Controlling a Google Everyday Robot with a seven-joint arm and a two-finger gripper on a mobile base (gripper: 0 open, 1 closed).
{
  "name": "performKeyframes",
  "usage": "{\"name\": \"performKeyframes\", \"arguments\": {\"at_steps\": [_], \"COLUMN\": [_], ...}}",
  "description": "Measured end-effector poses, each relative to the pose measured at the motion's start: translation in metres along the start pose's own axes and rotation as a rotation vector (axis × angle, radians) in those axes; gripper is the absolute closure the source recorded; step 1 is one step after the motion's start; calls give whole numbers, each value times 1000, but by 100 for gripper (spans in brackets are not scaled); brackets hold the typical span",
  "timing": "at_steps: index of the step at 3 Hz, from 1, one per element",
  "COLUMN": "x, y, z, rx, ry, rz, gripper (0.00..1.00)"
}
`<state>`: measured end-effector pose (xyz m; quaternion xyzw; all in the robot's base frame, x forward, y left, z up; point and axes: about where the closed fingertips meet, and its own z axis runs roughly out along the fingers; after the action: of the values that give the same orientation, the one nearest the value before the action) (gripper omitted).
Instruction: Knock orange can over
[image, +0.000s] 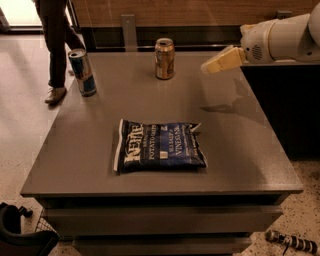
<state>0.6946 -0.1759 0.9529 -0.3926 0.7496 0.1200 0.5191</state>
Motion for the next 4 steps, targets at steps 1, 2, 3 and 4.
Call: {"name": "performKeyframes", "arguments": {"at_steps": [1, 2, 3, 4], "x": [2, 1, -2, -7], "y": [3, 4, 5, 8], "z": [36, 66, 92, 128], "rx": [-46, -78, -101, -129], "ry": [-47, -100, -163, -237], "rz": [23, 48, 71, 99], "gripper": [0, 0, 0, 0]}}
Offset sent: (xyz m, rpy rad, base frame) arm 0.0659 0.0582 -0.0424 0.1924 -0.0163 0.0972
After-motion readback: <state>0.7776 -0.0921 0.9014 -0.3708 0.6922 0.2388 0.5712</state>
